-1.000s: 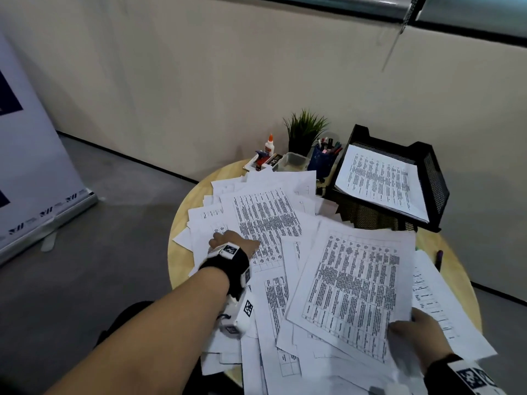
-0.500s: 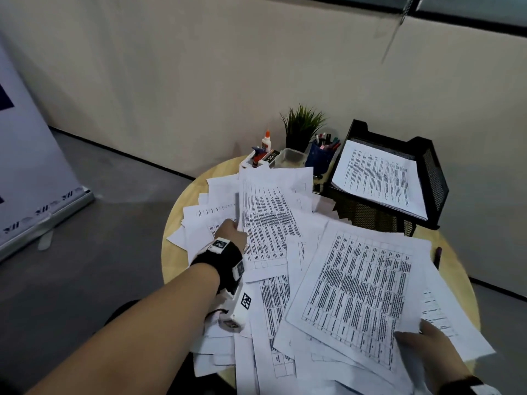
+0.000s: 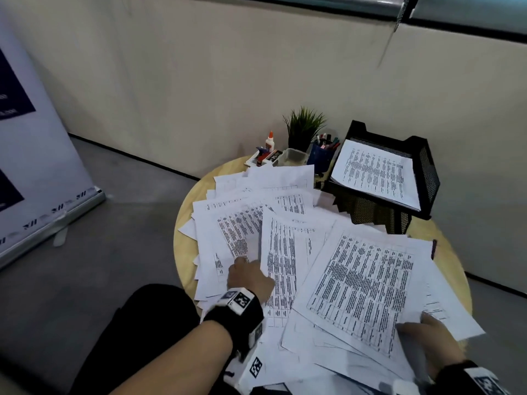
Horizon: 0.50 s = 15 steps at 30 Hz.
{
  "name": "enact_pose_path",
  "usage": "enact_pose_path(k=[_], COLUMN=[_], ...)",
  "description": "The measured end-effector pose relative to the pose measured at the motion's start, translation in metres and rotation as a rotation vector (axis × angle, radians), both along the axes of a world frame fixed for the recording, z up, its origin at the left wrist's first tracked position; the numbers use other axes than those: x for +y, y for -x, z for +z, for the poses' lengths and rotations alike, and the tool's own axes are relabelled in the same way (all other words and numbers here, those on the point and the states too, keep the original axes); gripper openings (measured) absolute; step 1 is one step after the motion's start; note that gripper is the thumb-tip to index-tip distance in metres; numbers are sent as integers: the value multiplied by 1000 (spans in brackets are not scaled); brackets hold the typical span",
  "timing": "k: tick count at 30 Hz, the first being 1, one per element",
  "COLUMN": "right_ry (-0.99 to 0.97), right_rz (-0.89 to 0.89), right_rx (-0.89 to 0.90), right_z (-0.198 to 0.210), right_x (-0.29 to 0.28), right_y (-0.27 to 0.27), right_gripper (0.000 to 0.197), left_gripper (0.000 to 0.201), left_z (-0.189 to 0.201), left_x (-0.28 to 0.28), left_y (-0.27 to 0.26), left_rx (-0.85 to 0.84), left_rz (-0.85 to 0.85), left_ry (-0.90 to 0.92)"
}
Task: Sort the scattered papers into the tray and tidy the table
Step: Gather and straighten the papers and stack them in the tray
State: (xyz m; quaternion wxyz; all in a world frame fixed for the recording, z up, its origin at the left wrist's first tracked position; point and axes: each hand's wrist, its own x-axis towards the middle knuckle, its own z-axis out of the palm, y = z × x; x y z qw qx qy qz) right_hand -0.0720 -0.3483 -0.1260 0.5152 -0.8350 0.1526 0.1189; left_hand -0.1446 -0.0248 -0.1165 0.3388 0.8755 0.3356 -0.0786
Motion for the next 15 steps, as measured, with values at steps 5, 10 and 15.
enact_pose_path(k=[5,10,15], right_ry=[138,178,255], right_rz=[29,38,75], right_rx=[-29,28,38], right_z=[8,7,8], right_x=[5,9,13], right_y=[12,15,17], right_gripper=[8,18,22], left_gripper=[36,18,58], left_z=[2,1,-11], left_x=[-8,-14,-24], left_y=[2,-5,-19], left_rx=[-95,-197,-264], left_rz=[96,134,210], left_ry=[134,307,356])
